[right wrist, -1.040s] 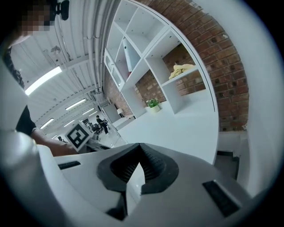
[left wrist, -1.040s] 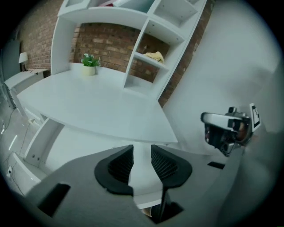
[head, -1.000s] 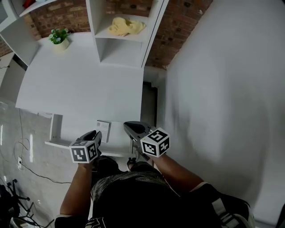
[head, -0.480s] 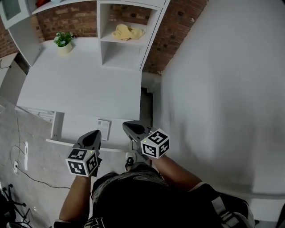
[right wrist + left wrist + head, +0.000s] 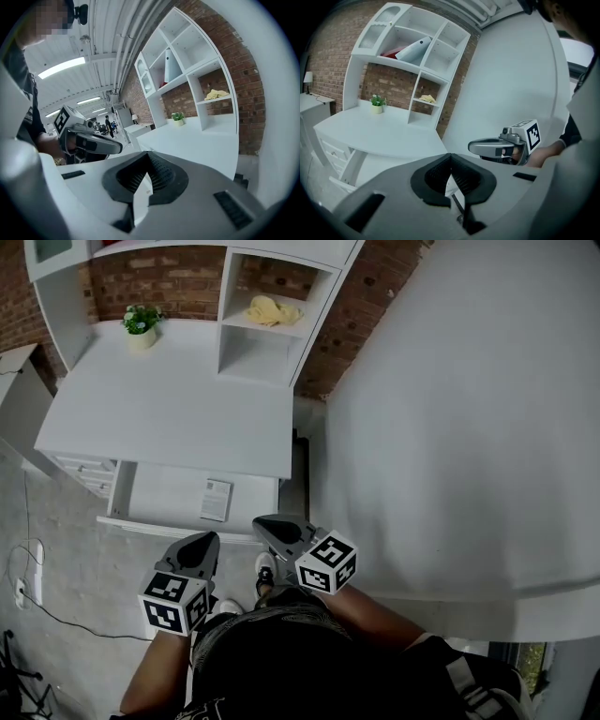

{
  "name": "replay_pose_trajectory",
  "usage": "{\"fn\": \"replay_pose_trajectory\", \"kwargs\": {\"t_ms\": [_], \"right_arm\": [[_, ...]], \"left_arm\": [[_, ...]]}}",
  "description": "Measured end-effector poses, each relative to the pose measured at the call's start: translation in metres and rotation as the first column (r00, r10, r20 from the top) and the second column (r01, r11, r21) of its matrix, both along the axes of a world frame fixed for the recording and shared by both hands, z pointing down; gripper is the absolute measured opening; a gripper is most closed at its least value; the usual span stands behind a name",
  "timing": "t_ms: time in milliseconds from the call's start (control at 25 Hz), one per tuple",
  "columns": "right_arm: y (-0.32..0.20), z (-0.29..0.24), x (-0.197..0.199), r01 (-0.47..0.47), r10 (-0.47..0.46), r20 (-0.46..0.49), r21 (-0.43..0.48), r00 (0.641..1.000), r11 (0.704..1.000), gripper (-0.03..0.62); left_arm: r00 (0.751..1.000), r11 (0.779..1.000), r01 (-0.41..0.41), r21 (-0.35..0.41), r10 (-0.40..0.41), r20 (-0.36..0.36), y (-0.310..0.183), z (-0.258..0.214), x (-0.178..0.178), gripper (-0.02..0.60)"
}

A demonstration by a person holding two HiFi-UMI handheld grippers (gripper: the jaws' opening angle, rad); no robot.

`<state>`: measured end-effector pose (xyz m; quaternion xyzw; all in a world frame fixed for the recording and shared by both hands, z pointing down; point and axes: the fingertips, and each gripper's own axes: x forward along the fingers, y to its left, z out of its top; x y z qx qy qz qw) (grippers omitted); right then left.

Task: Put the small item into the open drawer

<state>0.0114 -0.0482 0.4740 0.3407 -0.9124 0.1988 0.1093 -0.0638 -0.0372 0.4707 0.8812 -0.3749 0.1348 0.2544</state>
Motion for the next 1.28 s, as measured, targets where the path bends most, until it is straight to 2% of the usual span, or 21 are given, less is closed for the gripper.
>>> {"fn": "replay_pose_trajectory", "kwargs": {"t_ms": [280,600,800,1280], "right_arm": [[0.05,-0.012,-0.01,-0.022,0.022,-0.014,0.016,1.0,1.0,0.003],[0.089,-0.01,-0.005,-0.046,0.046,-0.027,0.008,0.999,0.999,0.004],[0.096,-0.01,-0.001,-0.049,0.049,-0.034,0.014,0.998,0.999,0.003],[0.099,-0.012,0.015,-0.036,0.037,-0.027,0.013,0.999,0.999,0.003]], "left_arm": [[0.999,1.0,-0.007,0.023,0.008,-0.036,0.039,-0.012,-0.017,0.017],[0.999,0.999,-0.025,0.035,0.026,-0.029,0.063,-0.015,-0.018,0.018],[0.999,0.998,-0.035,0.06,0.036,-0.02,0.07,-0.022,-0.015,0.017],[1.0,0.998,0.005,0.069,-0.006,0.004,0.074,-0.025,-0.005,0.018]]}}
